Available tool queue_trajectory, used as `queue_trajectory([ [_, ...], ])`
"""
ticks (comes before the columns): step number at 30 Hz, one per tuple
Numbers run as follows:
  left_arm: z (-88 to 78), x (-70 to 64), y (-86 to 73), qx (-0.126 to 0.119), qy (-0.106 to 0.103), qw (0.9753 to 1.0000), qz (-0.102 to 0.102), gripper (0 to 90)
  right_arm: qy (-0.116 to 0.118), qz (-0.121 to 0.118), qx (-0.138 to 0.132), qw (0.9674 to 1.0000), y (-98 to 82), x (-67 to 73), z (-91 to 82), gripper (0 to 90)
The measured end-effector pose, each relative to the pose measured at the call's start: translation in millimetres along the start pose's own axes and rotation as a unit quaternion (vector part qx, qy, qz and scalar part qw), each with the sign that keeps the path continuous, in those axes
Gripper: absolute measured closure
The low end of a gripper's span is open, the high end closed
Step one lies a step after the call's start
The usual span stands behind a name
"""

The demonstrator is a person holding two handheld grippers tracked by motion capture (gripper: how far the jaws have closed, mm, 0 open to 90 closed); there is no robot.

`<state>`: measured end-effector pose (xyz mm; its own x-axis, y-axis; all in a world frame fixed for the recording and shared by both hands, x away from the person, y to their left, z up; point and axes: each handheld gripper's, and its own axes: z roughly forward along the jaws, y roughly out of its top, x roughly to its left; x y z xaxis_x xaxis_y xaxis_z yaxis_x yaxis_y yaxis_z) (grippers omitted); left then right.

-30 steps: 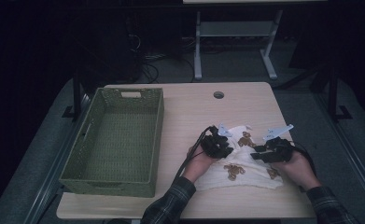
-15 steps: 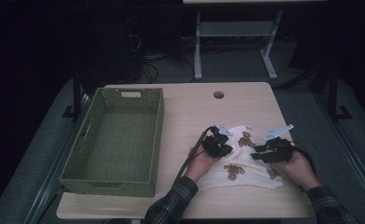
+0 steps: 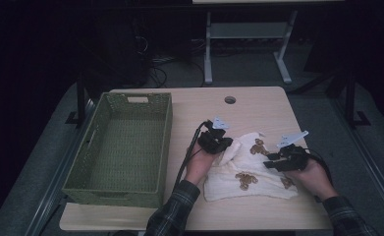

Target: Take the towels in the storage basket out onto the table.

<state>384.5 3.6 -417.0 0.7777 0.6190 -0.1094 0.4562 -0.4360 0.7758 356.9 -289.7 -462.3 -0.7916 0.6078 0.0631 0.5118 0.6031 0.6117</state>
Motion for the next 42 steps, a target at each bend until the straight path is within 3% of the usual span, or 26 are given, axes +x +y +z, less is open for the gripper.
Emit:
queue_trajectory([
  [6,-3.4,7.7,0.5,-0.011,0.002,0.9999,-0.010,87.5,-0.010,-0.001,-0.021,0.9997,17.7,-12.7,1.0,60.3],
  [15,-2.7,16.1,1.1,-0.017,0.003,0.9997,-0.017,87.6,-0.040,0.010,-0.037,0.9985,61.0,-55.3,21.2,62.2],
  [21,-5.1,22.7,2.0,-0.023,0.007,0.9994,-0.024,87.6,-0.035,0.036,-0.049,0.9975,67.4,-75.9,38.8,63.7],
  [25,-5.2,24.8,1.7,-0.028,0.010,0.9991,-0.029,87.6,-0.026,0.031,-0.029,0.9988,62.4,-81.3,48.6,67.7],
  [27,-4.7,25.6,1.7,-0.031,0.010,0.9989,-0.033,87.6,-0.016,0.042,-0.032,0.9985,61.5,-81.8,48.7,72.1],
  [30,-5.1,26.5,2.8,-0.032,0.013,0.9990,-0.030,87.8,-0.009,0.039,-0.033,0.9986,61.7,-80.6,49.6,83.6],
  [36,-8.2,35.5,10.5,-0.049,0.033,0.9974,-0.041,87.9,-0.033,0.038,-0.047,0.9976,62.1,-82.6,32.7,85.3],
  [42,-6.2,53.4,16.3,-0.064,0.067,0.9941,-0.056,87.9,-0.059,0.049,-0.061,0.9952,55.6,-96.9,8.8,85.3],
])
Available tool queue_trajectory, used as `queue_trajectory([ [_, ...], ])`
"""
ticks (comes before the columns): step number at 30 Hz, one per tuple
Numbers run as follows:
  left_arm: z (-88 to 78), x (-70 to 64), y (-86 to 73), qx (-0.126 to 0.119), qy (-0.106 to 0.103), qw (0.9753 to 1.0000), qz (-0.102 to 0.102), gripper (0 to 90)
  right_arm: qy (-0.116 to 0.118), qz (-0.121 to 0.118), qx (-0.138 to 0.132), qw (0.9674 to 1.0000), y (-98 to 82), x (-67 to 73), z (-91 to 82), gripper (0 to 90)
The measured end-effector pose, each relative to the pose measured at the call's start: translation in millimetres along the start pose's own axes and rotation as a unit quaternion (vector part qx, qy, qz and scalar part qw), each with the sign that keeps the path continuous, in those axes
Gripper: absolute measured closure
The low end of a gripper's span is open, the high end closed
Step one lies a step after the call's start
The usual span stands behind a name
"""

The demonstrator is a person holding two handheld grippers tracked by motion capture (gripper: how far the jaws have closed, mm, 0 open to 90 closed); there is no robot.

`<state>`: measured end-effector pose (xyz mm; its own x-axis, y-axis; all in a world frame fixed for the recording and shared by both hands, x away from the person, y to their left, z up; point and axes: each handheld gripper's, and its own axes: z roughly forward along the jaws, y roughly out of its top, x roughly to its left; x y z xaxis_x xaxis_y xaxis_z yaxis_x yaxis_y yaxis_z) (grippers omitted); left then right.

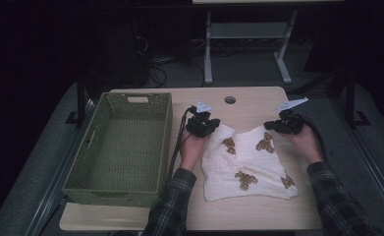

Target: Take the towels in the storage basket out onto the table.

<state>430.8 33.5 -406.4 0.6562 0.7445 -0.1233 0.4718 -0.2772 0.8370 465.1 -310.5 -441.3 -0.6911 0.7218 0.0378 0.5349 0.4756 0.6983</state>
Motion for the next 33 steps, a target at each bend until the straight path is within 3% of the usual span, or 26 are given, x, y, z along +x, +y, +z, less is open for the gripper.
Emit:
queue_trajectory([
  [2,3.8,5.6,0.7,-0.004,0.019,0.9998,-0.003,87.9,-0.011,0.005,-0.002,0.9999,-1.4,-7.0,-5.9,85.3],
  [8,16.8,22.6,-1.0,0.005,0.053,0.9985,-0.017,87.9,-0.024,0.023,-0.016,0.9993,1.5,-30.4,-16.1,85.1],
  [15,38.9,42.5,-15.2,0.046,0.093,0.9941,-0.030,87.8,-0.023,0.024,0.005,0.9994,2.2,-37.2,-0.7,84.9],
  [19,48.1,49.1,-24.7,0.069,0.097,0.9919,-0.044,86.9,-0.020,0.030,0.009,0.9993,-0.5,-37.3,8.3,74.9],
  [22,49.6,51.9,-26.6,0.073,0.102,0.9911,-0.043,79.2,-0.019,0.038,0.000,0.9991,-0.1,-37.6,8.1,70.3],
  [27,54.7,53.0,-29.1,0.080,0.106,0.9904,-0.038,65.3,-0.026,0.043,-0.002,0.9987,-1.3,-43.3,7.9,70.1],
  [33,60.0,56.2,-32.8,0.083,0.106,0.9899,-0.045,62.5,-0.023,0.057,0.009,0.9981,-6.5,-47.5,13.4,70.2],
])
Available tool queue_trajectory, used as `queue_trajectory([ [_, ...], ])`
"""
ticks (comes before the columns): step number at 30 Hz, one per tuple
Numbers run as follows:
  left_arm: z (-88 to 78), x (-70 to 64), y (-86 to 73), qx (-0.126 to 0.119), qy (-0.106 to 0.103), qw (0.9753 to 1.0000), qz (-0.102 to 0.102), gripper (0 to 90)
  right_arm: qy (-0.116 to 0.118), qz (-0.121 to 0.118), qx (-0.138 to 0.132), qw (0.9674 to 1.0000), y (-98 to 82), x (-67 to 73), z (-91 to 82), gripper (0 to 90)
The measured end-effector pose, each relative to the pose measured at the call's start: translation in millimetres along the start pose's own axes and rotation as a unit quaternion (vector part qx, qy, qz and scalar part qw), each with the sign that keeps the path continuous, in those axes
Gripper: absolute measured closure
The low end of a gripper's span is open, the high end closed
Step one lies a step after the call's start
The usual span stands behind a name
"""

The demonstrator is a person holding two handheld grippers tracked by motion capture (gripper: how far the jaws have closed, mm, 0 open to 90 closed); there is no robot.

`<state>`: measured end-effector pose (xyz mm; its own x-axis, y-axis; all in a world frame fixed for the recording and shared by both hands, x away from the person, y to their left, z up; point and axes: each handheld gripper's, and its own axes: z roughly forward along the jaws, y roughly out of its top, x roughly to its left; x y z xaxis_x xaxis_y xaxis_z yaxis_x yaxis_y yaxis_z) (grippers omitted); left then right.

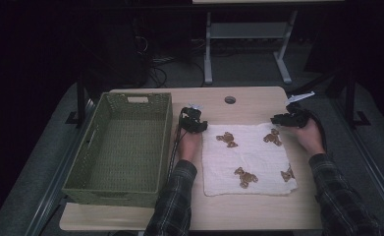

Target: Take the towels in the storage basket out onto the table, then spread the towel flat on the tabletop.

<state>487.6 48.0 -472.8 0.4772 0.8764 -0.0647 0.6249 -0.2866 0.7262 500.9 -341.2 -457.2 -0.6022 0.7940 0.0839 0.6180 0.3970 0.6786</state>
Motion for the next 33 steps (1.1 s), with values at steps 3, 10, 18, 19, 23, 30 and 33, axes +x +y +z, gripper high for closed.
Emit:
queue_trajectory([
  [3,1.4,-0.4,-0.5,-0.002,-0.002,1.0000,-0.004,62.5,0.001,0.000,0.007,1.0000,-2.6,0.6,3.1,70.2],
  [10,2.2,-3.4,-0.5,-0.003,-0.009,1.0000,-0.001,77.4,0.005,0.003,0.017,0.9998,-10.6,-0.7,6.4,79.2],
  [18,-8.0,-6.3,5.4,-0.021,-0.021,0.9996,-0.004,86.5,0.008,0.003,0.004,1.0000,-9.3,1.6,-1.6,85.2],
  [19,-10.6,-7.1,6.8,-0.026,-0.022,0.9994,-0.004,86.5,0.009,0.004,0.000,1.0000,-9.0,2.2,-4.1,85.2],
  [23,-22.8,-12.0,10.6,-0.036,-0.024,0.9991,0.001,86.6,0.013,0.005,-0.019,0.9997,-9.2,4.7,-17.0,85.2],
  [30,-43.5,-18.5,5.1,-0.054,-0.028,0.9981,0.008,86.8,0.017,0.000,-0.039,0.9991,-18.9,17.1,-35.0,85.3],
  [33,-51.6,-19.8,0.3,-0.058,-0.030,0.9978,0.010,86.8,0.014,-0.006,-0.047,0.9988,-21.5,22.2,-43.0,85.3],
])
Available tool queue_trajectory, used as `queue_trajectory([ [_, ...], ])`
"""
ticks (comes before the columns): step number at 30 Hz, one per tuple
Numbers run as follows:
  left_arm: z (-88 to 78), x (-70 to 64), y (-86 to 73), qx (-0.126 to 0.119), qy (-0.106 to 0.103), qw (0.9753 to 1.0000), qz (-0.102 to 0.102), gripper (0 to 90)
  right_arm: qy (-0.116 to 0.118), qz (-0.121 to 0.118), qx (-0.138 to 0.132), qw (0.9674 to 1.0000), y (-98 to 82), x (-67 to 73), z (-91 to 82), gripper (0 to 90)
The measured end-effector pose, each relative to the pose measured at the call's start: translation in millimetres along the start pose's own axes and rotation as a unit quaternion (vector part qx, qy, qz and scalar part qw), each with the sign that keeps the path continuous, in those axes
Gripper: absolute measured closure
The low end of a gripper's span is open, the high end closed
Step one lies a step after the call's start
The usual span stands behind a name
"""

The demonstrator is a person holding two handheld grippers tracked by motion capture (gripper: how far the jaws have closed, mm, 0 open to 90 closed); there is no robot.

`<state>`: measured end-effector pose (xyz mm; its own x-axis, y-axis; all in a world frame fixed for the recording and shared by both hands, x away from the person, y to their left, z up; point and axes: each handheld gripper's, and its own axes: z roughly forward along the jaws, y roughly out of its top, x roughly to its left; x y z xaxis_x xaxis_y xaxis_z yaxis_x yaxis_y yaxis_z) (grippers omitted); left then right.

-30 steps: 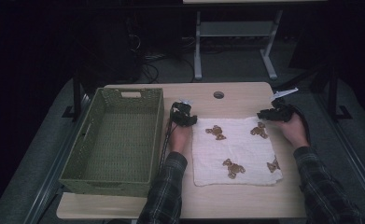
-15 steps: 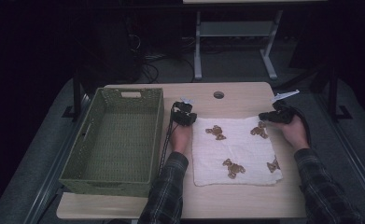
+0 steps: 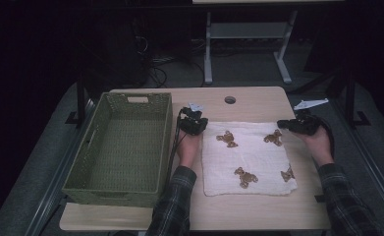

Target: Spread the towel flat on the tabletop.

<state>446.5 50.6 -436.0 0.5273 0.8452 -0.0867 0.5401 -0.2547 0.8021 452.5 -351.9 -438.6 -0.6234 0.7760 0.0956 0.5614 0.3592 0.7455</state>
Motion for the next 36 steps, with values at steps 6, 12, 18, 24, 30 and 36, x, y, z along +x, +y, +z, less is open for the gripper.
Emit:
queue_trajectory([
  [6,-17.6,-7.6,-7.4,-0.011,0.003,0.9999,0.005,86.8,0.000,-0.004,-0.009,1.0000,-6.0,9.5,-10.2,85.3],
  [12,-28.6,-14.2,-18.4,-0.013,0.009,0.9996,0.022,86.8,0.005,-0.001,-0.005,1.0000,-13.8,19.7,-19.9,85.3],
  [18,-37.5,-16.2,-28.0,-0.014,0.003,0.9997,0.019,86.8,0.008,-0.013,-0.008,0.9999,-20.5,28.7,-29.4,85.3],
  [24,-46.3,-24.1,-37.1,-0.010,-0.004,0.9997,0.023,86.8,0.012,-0.014,0.001,0.9998,-30.4,35.8,-37.6,85.3],
  [30,-53.9,-30.3,-48.9,-0.007,-0.016,0.9996,0.022,86.9,0.015,-0.018,0.003,0.9997,-41.0,41.6,-44.6,85.3],
  [36,-66.8,-36.6,-55.0,-0.016,-0.024,0.9994,0.018,86.8,0.017,-0.024,0.005,0.9996,-50.0,50.4,-53.0,85.3],
])
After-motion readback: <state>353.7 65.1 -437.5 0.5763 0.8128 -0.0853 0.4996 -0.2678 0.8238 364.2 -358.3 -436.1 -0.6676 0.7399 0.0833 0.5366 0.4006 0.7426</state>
